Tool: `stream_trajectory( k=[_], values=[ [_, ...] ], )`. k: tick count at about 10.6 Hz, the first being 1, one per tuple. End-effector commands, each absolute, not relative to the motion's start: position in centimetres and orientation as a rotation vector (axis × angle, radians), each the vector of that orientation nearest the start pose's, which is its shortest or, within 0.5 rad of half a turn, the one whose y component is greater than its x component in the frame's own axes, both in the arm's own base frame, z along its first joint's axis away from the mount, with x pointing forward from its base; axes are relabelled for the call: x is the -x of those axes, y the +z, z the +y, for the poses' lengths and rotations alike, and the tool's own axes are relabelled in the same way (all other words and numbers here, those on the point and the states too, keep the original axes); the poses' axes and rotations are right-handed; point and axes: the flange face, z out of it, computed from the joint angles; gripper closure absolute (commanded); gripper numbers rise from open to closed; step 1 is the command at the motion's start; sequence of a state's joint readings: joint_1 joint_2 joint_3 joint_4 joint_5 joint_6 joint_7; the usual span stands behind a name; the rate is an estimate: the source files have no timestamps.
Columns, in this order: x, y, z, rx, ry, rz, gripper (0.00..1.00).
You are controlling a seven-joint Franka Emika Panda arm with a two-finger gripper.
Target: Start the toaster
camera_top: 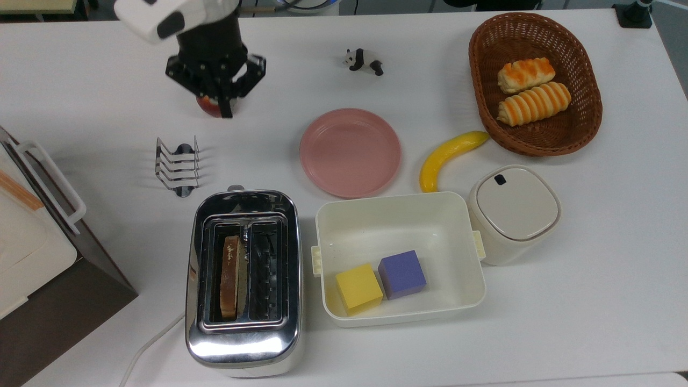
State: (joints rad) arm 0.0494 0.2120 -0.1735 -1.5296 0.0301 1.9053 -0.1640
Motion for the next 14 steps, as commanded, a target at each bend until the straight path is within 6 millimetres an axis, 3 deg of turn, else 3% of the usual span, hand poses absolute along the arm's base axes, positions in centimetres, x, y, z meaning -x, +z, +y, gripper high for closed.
stream_trajectory(
  k=[1,7,10,12,14],
  values=[
    [-66.8,50.8,-6.8,3.173,-0.298,-0.096,1.00],
    [-70.6,41.7,-6.1,3.216,-0.340,-0.130,1.00],
    [-70.8,36.8,-5.5,3.253,-0.231,-0.186,1.00],
    [-70.8,36.0,-5.6,3.254,-0.213,-0.187,1.00],
    [-70.5,41.3,-5.6,3.238,-0.323,-0.169,1.00]
  ],
)
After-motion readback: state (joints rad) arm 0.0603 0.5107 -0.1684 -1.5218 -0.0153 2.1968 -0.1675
